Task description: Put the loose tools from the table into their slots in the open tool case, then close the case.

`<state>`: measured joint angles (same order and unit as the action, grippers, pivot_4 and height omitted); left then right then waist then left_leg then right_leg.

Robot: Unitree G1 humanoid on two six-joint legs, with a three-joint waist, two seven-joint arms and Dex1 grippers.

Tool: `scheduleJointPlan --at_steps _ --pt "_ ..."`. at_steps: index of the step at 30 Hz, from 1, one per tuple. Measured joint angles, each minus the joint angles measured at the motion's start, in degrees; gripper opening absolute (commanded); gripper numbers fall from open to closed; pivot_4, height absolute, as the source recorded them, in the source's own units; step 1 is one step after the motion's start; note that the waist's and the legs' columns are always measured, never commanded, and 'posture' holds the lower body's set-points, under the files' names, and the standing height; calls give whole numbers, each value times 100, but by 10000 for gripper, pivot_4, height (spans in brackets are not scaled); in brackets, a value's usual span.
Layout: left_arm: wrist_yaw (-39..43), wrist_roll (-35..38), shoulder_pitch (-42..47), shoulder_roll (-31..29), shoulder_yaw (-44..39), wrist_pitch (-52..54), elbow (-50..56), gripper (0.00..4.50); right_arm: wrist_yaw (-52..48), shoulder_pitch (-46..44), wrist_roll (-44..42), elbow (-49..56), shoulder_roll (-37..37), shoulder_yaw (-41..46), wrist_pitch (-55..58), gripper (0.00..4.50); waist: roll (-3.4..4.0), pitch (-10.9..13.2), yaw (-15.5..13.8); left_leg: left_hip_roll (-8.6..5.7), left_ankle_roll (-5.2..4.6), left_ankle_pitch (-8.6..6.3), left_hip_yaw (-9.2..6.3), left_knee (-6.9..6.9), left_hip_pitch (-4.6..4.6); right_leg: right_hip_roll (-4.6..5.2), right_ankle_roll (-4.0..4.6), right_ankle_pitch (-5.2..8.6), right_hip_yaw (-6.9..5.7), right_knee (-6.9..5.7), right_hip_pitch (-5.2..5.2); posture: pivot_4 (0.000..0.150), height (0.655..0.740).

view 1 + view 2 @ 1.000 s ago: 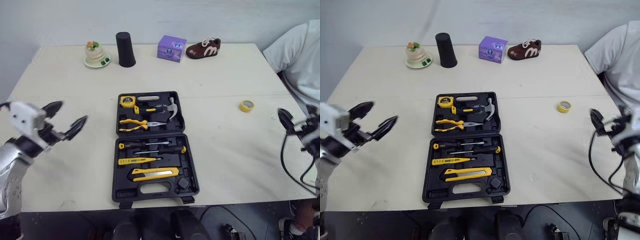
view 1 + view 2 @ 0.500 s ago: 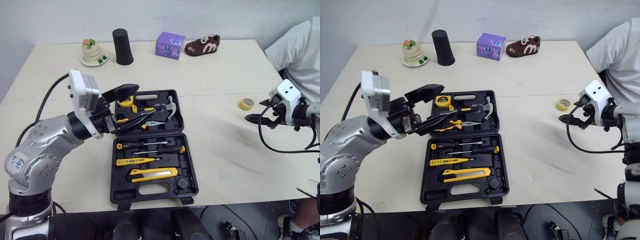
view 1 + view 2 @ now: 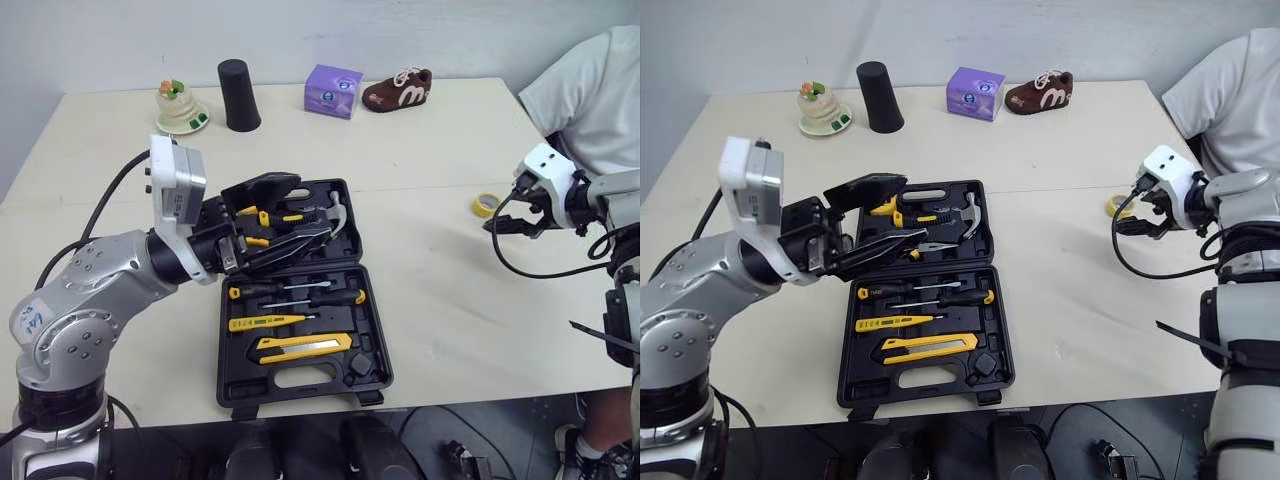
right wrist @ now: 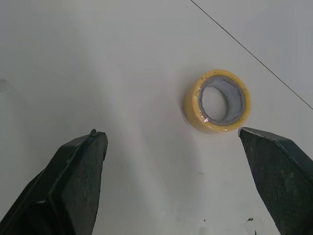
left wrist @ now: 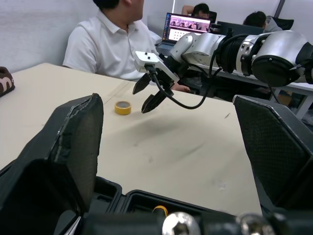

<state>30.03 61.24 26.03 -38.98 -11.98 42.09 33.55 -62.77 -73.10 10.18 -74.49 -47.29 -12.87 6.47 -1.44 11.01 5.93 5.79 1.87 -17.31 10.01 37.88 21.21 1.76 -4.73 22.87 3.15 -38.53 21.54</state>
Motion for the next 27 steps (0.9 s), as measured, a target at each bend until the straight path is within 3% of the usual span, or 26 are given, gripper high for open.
scheduleJointPlan --at_steps 16,27 --pt "-139 -19 -402 -246 -37 94 236 44281 666 -237 406 -290 765 103 32 45000 1 1 53 0 3 -2 -6 3 0 -2 0 0 7 -15 4 1500 7400" --pt "-170 29 -436 -457 -44 158 389 44281 1273 -237 185 -427 1024 838 899 45000 1 1 56 1 3 -2 -6 2 0 -5 0 0 9 -19 5 1500 7400"
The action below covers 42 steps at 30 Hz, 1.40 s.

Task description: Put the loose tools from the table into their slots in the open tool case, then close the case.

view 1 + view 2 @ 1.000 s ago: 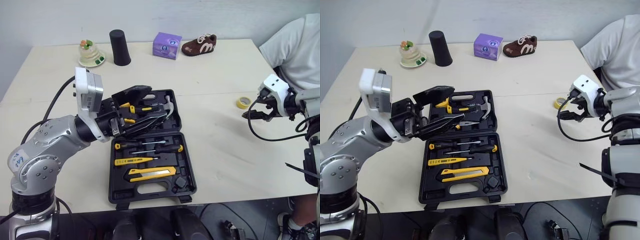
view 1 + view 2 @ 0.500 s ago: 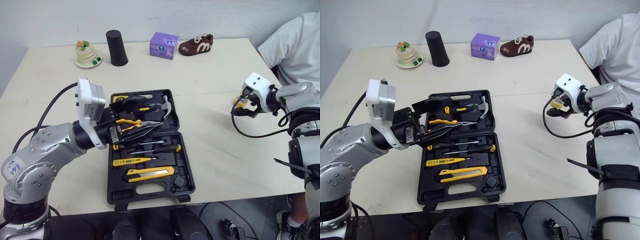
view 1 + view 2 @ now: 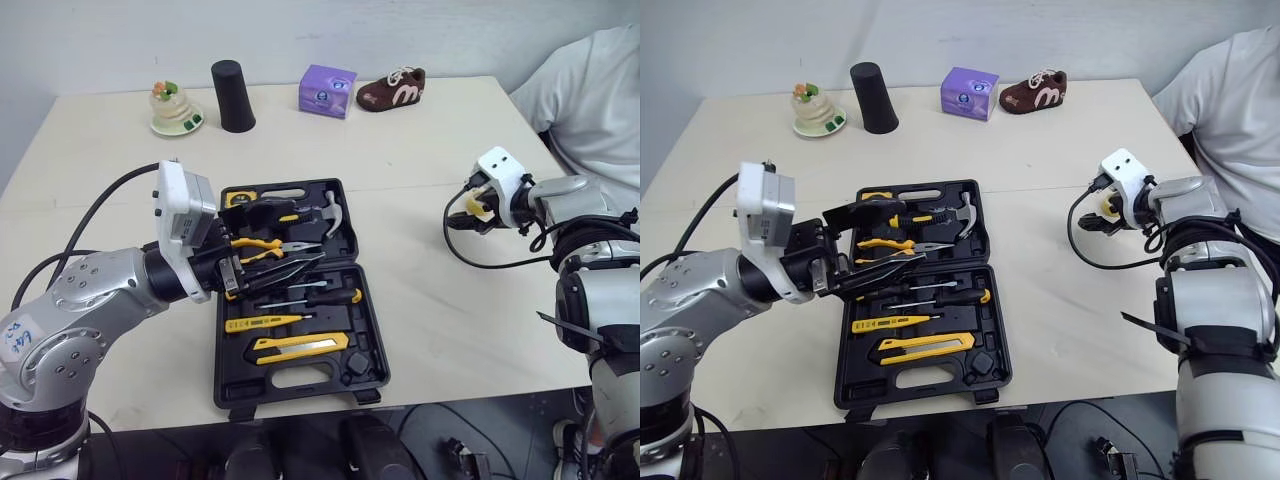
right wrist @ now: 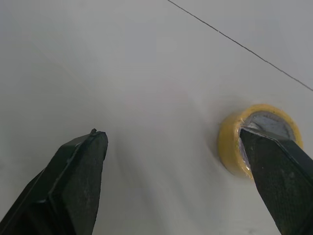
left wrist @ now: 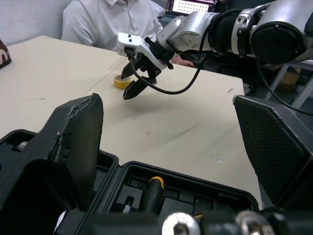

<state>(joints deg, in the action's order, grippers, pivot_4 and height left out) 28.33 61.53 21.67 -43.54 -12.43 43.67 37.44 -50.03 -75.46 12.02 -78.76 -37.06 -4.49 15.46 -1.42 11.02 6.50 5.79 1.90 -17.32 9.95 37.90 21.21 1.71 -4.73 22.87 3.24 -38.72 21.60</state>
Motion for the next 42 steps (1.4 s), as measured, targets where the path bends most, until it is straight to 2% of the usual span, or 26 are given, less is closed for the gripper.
scheduleJointPlan --at_steps 11,23,34,36,37,38,39,40,42 --pt "-75 105 0 -231 -86 102 52 44281 714 64 -239 2 236 600 358 45000 0 0 6 0 3 -1 0 0 0 -5 0 0 1 -5 0 1500 7400" --pt "-257 242 -157 -376 -287 160 279 44281 725 77 -211 0 266 612 196 45000 0 0 17 1 4 -2 0 1 -1 -7 0 0 2 -8 0 1500 7400" --pt "-465 390 -255 -494 -349 190 471 44281 1428 127 -147 -7 555 729 241 45000 0 0 53 1 6 -3 -1 0 0 -9 0 0 4 -7 2 1500 7400" --pt "-504 424 -322 -509 -402 192 480 45000 1440 126 -204 5 552 850 370 39608 -1 0 55 2 6 -3 -1 0 0 -9 0 0 3 -7 1 1500 7400" --pt "-514 449 -346 -522 -425 192 482 45000 1487 121 -279 12 554 976 476 38520 -1 0 54 3 6 -3 -2 2 0 -9 0 0 3 -7 0 1500 7400" --pt "-524 464 -361 -545 -444 192 489 45000 1553 117 -361 13 556 1090 597 34735 -2 -1 53 3 6 -3 -3 2 0 -8 0 0 3 -7 -1 1500 7400" --pt "-535 486 -370 -571 -454 192 496 45000 1621 125 -432 -8 563 1198 730 27658 -2 -1 53 2 6 -3 -4 3 0 -8 0 0 2 -8 -2 1500 7400" --pt "-542 497 -374 -585 -453 192 498 45000 1669 139 -462 -9 574 1242 769 25268 -2 -1 53 1 6 -3 -4 3 0 -9 0 0 2 -8 -1 1500 7400" --pt "-559 534 -378 -608 -453 192 500 45000 1815 142 -494 -4 584 1319 837 16478 -2 -1 54 0 6 -3 -4 3 0 -9 0 0 3 -10 -1 1500 7400"
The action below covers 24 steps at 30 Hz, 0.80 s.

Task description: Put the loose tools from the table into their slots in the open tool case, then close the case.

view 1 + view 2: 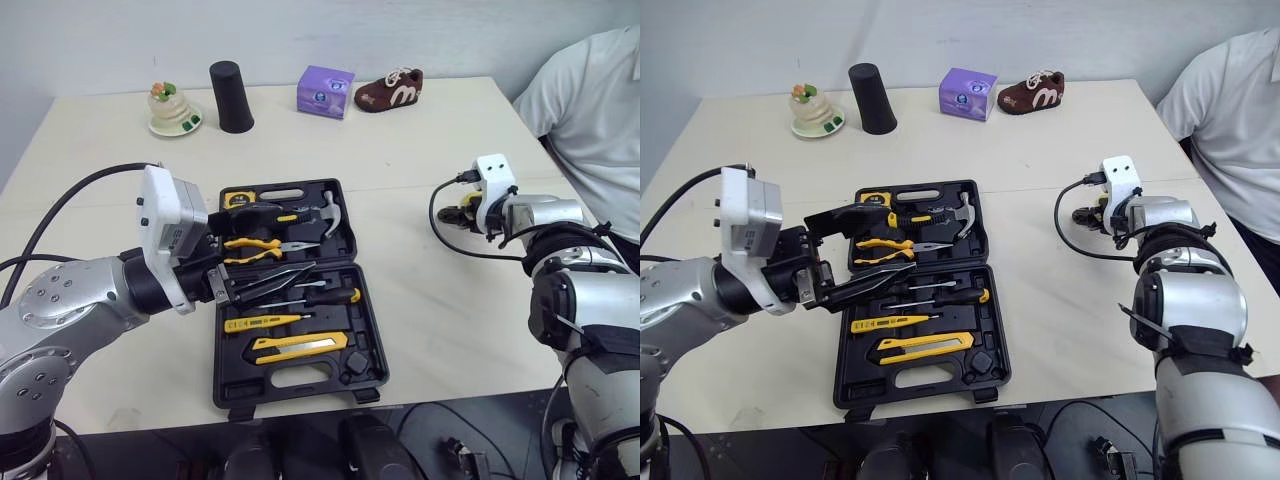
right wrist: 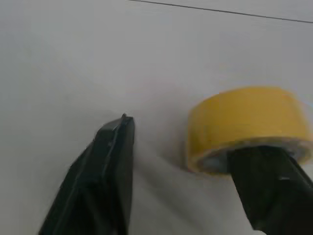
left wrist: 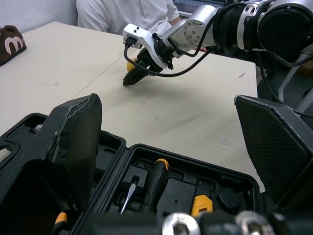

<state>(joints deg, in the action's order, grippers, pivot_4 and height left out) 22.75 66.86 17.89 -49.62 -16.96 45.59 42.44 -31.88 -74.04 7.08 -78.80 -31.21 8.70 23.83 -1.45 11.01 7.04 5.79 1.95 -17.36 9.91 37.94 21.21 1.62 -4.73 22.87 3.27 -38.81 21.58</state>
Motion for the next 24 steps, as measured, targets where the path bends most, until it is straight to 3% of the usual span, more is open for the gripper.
scheduleJointPlan --at_steps 2,4,7,10,16,22,24 --pt "-10 26 -2 -36 0 0 0 45000 183 1 -4 0 -8 69 20 7131 0 0 0 0 1 0 0 -1 1 -3 0 0 0 2 0 1500 7400" --pt "-16 33 -2 -56 0 0 0 45000 278 1 -36 3 -5 108 14 717 0 0 1 -2 1 0 0 -2 0 -5 0 0 0 3 0 1500 7400" --pt "-40 36 -6 -58 0 -3 0 45000 331 4 -27 1 -5 114 -20 493 0 0 0 -2 1 0 0 -2 1 -5 0 0 0 3 0 1500 7400" --pt "-47 35 -88 -58 -2 -8 3 45000 -335 7 194 -6 -47 -186 -318 493 0 0 4 -8 1 0 2 -2 1 -7 0 0 0 3 1 1500 7400" --pt "132 23 -168 -99 -2 -22 -1 45000 -2220 -332 931 -7 -371 -1213 -823 492 7 4 29 -2 1 0 3 -7 0 -4 0 0 0 5 4 1500 7400" --pt "706 -397 -415 -231 78 -126 -50 45000 -5419 -640 1546 440 -820 -2403 -1625 491 18 12 80 -6 1 -1 3 -7 -3 -7 0 0 -1 6 1 1500 7400" --pt "793 -476 -458 -230 133 -169 -49 45000 -5630 -628 1576 546 -864 -2550 -1784 491 18 12 87 0 2 -1 2 -4 -3 -3 0 0 0 5 1 1500 7400"
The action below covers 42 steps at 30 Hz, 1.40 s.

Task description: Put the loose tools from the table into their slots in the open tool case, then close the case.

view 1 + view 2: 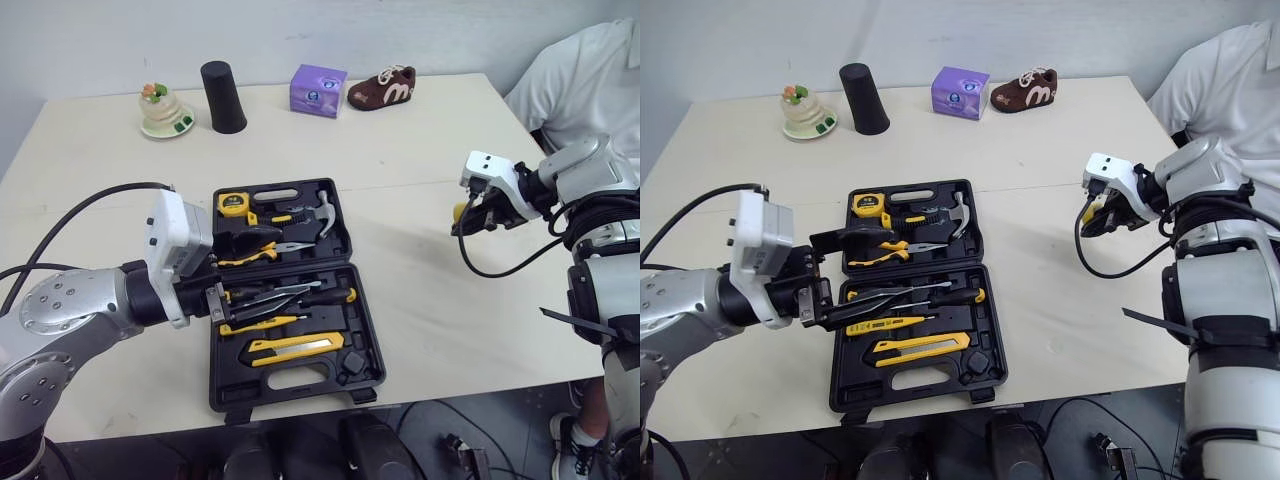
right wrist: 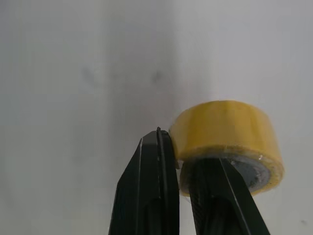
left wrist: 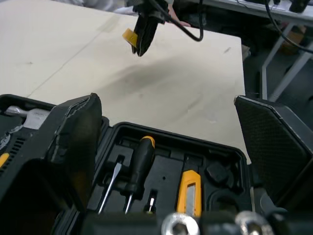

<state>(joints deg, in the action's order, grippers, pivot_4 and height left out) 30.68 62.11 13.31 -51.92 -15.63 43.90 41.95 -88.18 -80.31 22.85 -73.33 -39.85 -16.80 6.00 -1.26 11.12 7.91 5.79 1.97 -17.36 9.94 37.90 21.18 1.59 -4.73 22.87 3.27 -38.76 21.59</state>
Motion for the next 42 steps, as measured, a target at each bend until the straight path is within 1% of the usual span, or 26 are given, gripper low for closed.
scheduleJointPlan --at_steps 1,3,5,6,7,10,14,18,20,22,26,28,30,32,34,38,42 --pt "85 -83 -72 15 25 -48 -1 45000 -55 129 -4 305 -91 -331 -274 491 0 0 2 3 0 0 -1 2 0 5 0 0 0 -1 0 1500 7400" --pt "369 -365 -444 5 76 -197 6 45000 -93 808 -636 1691 -499 -1219 -481 491 0 0 0 4 4 -3 -8 1 2 6 0 0 1 2 1 1500 7400" --pt "552 -589 -687 -23 149 -258 -3 45000 -98 1222 -1057 2528 -723 -1624 -402 491 1 2 -3 5 5 -4 -13 -2 4 6 0 0 1 2 4 1500 7400" --pt "594 -635 -733 -36 163 -275 -3 45000 -101 1308 -1133 2726 -780 -1715 -367 491 2 3 -4 5 5 -4 -14 -1 6 6 0 0 1 3 4 1500 7400" --pt "698 -774 -778 -59 216 -315 -4 45000 -102 1501 -1356 3234 -944 -1959 -261 491 9 8 -10 4 6 -4 -15 1 6 7 0 0 1 0 4 1500 7400" --pt "842 -925 -793 -64 237 -393 6 45000 -103 1752 -1580 4165 -1243 -2161 -81 491 16 12 -20 3 5 -4 -16 7 2 8 0 0 1 -2 0 1500 7400" --pt "900 -1056 -834 -50 262 -404 6 45000 -103 2016 -1783 4981 -1436 -2355 215 491 16 12 -23 3 5 -4 -20 6 2 7 2 1 1 2 -1 1500 7400" --pt "906 -1092 -952 -7 265 -406 13 45000 -103 2045 -1945 5510 -1611 -2550 400 491 18 14 -25 3 5 -4 -26 5 2 7 3 2 3 2 1 1500 7400" --pt "903 -1108 -956 12 265 -411 15 45000 -103 2045 -2020 5670 -1683 -2585 451 10802 18 14 -31 2 4 -5 -26 7 2 9 3 2 3 1 0 1500 7400" --pt "894 -1135 -958 46 265 -433 22 45000 -103 2044 -2230 5932 -1796 -2638 578 17751 18 14 -38 2 4 -5 -26 7 2 9 3 2 3 1 0 1500 7400" --pt "875 -1173 -977 97 266 -449 42 45000 -103 2001 -2476 6232 -1911 -2829 789 36295 18 14 -38 2 3 -5 -27 7 2 9 4 2 3 1 0 1500 7400" --pt "866 -1173 -984 131 268 -447 47 45000 -103 1922 -2642 6325 -2059 -2956 873 43620 18 14 -41 2 3 -6 -26 7 2 11 4 2 3 1 1 1500 7400" --pt "867 -1175 -997 131 268 -444 49 45000 -104 1795 -2925 6448 -2261 -3068 924 43620 18 15 -41 2 1 -6 -27 7 3 12 4 2 2 2 1 1500 7400" --pt "871 -1176 -1004 131 268 -443 50 45000 -104 1624 -3394 6621 -2516 -3145 983 43620 18 15 -41 2 1 -7 -28 7 2 12 4 2 2 2 0 1500 7400" --pt "879 -1176 -1023 131 268 -443 50 45000 -104 1576 -3685 6712 -2618 -3137 1036 43620 18 15 -36 2 0 -7 -33 7 1 11 4 2 3 3 -1 1500 7400" --pt "908 -1189 -1149 131 266 -446 52 45000 -106 1799 -3992 6757 -2733 -2907 1029 43620 18 15 -40 1 -1 -8 -36 7 3 11 5 2 3 6 -2 1500 7400" --pt "998 -1290 -1126 131 303 -484 28 45000 -99 2482 -3938 6850 -2687 -2205 909 43620 17 15 -73 -3 -1 -8 -43 8 3 10 4 2 3 8 -4 1500 7400"
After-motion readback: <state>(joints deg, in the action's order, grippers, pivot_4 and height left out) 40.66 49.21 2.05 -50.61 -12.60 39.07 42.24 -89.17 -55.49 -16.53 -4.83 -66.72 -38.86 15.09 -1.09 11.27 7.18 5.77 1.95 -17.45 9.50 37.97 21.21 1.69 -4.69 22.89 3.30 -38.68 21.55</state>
